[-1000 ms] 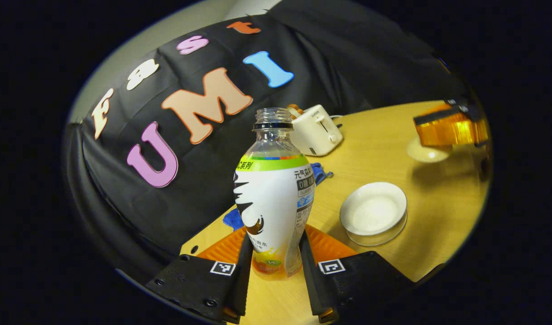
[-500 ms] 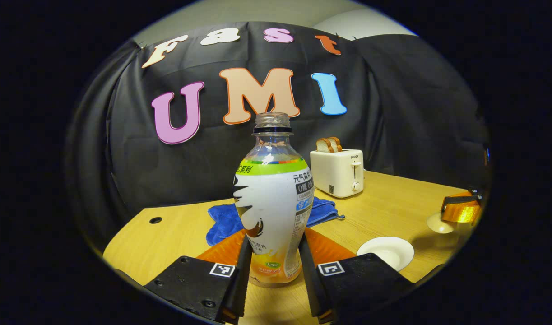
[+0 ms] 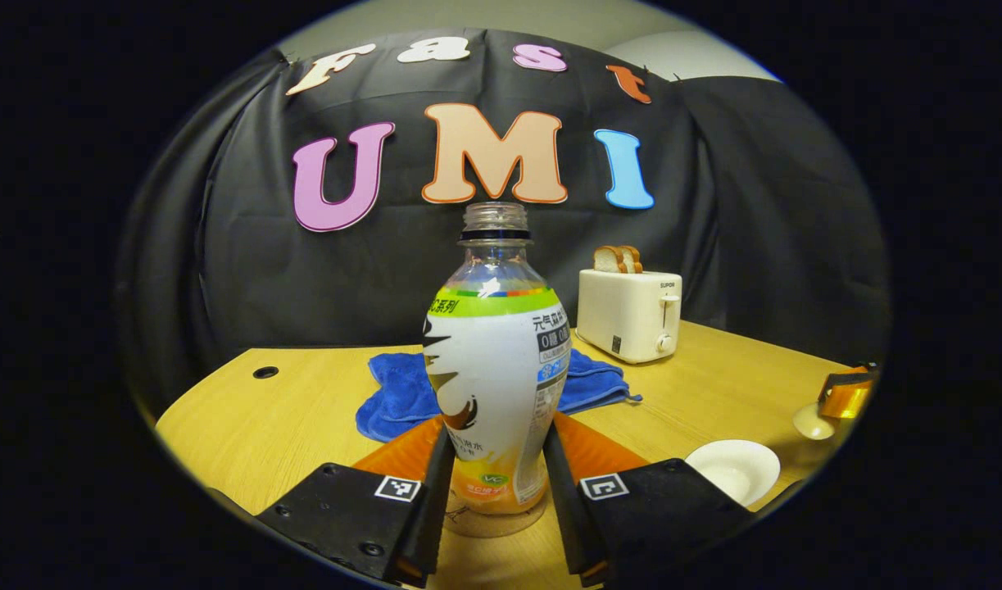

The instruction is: Open the teacup lid with one hand, grasp the water bottle and pour water into the teacup with the other hand; after pouring, place the water bottle on the coaster and then close the teacup lid.

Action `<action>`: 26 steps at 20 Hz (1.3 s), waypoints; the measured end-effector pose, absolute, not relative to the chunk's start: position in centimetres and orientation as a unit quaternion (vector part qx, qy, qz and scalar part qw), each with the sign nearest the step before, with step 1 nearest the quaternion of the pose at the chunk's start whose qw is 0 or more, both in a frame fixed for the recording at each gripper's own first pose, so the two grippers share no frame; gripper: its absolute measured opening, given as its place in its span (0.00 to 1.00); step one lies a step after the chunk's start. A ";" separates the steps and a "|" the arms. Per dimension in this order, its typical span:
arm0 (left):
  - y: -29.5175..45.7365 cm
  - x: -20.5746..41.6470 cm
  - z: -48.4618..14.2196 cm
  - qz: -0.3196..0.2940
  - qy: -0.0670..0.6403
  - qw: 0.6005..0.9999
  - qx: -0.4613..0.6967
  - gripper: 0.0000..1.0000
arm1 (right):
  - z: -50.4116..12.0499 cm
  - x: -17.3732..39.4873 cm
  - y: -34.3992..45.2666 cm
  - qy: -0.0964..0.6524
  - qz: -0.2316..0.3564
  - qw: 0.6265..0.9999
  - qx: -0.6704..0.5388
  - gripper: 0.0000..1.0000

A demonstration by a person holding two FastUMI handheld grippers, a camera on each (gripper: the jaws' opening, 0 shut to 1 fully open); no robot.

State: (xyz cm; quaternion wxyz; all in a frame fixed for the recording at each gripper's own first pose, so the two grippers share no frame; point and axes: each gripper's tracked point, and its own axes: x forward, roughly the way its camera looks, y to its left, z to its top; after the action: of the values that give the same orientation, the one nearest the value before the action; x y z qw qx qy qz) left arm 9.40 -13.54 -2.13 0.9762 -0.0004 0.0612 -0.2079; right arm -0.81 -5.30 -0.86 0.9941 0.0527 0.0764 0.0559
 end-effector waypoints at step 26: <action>-8.7 2.6 -1.0 -0.163 0.048 0.985 -0.026 0.86 | 0.6 3.8 3.1 0.055 0.135 0.989 0.016 0.31</action>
State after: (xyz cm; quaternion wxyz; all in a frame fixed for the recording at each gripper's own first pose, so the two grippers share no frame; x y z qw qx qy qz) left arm 2.62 -8.74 -1.03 0.9852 -0.0258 0.0482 -0.1625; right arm 3.79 3.11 0.59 0.9892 0.0155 0.0551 0.1346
